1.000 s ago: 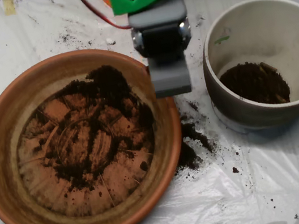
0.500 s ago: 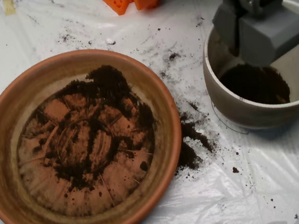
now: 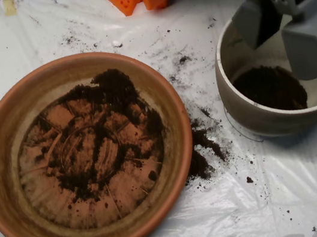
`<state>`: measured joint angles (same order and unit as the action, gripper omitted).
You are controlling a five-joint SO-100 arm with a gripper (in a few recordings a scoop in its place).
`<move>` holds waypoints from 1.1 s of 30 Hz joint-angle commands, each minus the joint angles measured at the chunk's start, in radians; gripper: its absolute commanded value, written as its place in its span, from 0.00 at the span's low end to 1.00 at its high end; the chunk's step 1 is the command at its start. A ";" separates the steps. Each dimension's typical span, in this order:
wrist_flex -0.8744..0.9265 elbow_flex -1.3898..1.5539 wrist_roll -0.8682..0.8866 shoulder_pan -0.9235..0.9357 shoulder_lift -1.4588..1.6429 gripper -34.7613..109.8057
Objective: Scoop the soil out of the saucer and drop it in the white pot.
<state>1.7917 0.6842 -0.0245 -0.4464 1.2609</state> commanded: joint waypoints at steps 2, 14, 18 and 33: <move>0.012 0.021 -0.020 -0.026 0.121 0.42; 0.012 0.023 0.020 0.011 0.199 0.50; 0.012 0.005 0.069 0.123 0.219 0.51; -0.009 0.170 0.043 0.739 0.052 0.49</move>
<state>1.7902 0.8391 0.0430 0.1825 1.3177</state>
